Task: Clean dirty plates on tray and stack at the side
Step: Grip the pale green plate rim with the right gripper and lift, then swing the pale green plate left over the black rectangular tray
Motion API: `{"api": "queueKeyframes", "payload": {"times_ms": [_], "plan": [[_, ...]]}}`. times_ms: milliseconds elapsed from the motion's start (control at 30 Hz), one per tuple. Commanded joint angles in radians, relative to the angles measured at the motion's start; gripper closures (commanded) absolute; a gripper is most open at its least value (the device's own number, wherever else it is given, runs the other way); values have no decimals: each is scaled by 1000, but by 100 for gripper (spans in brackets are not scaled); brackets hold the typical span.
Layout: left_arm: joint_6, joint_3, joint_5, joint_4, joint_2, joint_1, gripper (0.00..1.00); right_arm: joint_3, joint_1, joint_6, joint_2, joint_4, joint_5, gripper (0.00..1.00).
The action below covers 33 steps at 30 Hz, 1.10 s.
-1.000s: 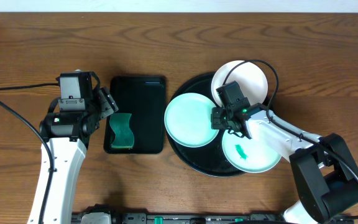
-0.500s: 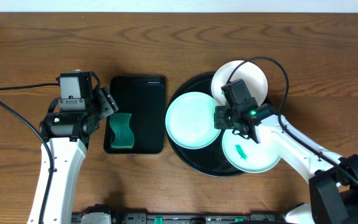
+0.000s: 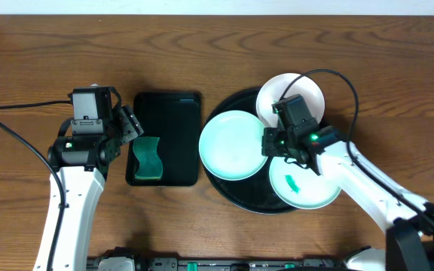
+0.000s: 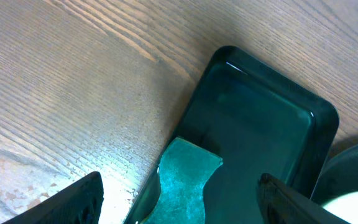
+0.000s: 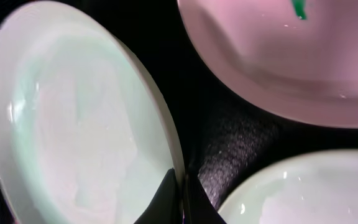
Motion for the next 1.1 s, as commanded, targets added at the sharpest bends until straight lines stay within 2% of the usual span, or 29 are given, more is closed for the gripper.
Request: {"api": "queueKeyframes", "payload": {"times_ms": [0,267,600,900,1067], "plan": [[-1,17,-13,0,0,4,21,8,-35,53,-69,-30,-29,99],[-1,17,-13,0,0,4,21,173,-63,63,-87,-256,42,98],[-1,17,-13,0,0,4,21,336,-44,132,-55,-275,80,99],[-1,17,-13,0,0,4,21,564,50,152,175,-276,82,99],[-1,17,-13,0,0,4,21,675,134,156,315,-260,163,99]]}}
